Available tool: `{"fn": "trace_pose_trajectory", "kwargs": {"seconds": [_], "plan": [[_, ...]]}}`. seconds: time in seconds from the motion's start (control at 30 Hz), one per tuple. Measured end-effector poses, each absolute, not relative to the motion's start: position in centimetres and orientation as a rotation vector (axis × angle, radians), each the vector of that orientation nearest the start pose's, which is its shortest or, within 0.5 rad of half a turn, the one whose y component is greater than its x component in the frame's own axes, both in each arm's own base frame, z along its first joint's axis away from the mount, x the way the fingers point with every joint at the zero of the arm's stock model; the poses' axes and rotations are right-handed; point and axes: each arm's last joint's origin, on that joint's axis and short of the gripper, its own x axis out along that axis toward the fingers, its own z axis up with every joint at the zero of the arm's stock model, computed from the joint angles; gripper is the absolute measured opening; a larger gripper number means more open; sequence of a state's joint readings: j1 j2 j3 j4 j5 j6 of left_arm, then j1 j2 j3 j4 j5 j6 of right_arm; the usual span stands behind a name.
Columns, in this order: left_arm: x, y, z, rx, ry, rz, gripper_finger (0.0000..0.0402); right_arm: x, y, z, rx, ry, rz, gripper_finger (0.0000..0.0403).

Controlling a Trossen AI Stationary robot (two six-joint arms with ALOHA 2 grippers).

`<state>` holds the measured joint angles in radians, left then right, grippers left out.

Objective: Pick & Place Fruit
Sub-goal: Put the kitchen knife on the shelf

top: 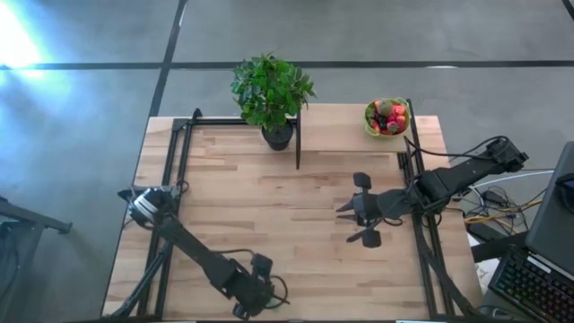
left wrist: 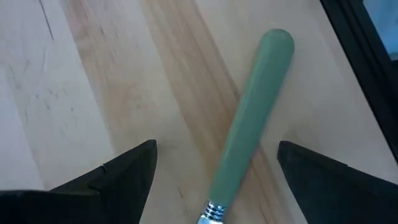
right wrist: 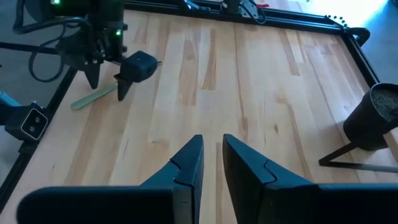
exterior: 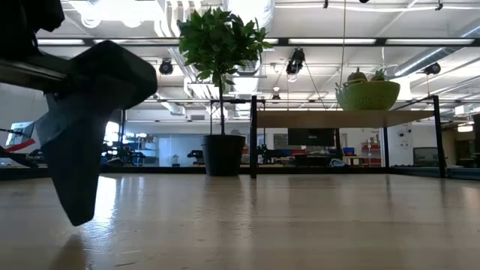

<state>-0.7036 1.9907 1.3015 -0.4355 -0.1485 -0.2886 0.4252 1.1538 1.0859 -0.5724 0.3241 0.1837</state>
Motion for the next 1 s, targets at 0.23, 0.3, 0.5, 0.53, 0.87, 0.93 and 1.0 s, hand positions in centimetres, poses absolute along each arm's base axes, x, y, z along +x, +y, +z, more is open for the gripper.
{"fn": "trace_pose_trajectory", "kwargs": {"seconds": [0.23,0.3,0.5,0.53,0.87,0.93,1.0], "plan": [[31.0,-24.7,14.2,0.331,1.103,-0.329,0.0342,22.1,9.0,33.1,-0.056,0.601,0.042,0.0067],[31.3,-24.1,14.2,0.347,1.102,-0.329,0.0342,22.1,9.0,33.1,-0.056,0.601,0.043,0.0071],[32.9,-22.0,14.3,0.352,1.101,-0.312,0.0342,22.1,9.0,33.1,-0.056,0.601,0.043,0.0081],[33.2,-21.6,14.3,0.363,1.101,-0.313,0.0342,22.1,9.0,33.1,-0.057,0.601,0.043,0.0083],[35.8,-18.5,15.5,0.413,1.049,-0.320,0.0342,22.0,8.9,32.9,-0.062,0.617,0.041,0.0099],[35.9,-18.4,16.2,0.418,1.055,-0.310,0.0342,21.9,8.9,32.9,-0.066,0.626,0.040,0.0101],[36.0,-18.4,17.1,0.416,1.046,-0.308,0.0342,21.9,8.9,32.8,-0.067,0.629,0.040,0.0100]]}}
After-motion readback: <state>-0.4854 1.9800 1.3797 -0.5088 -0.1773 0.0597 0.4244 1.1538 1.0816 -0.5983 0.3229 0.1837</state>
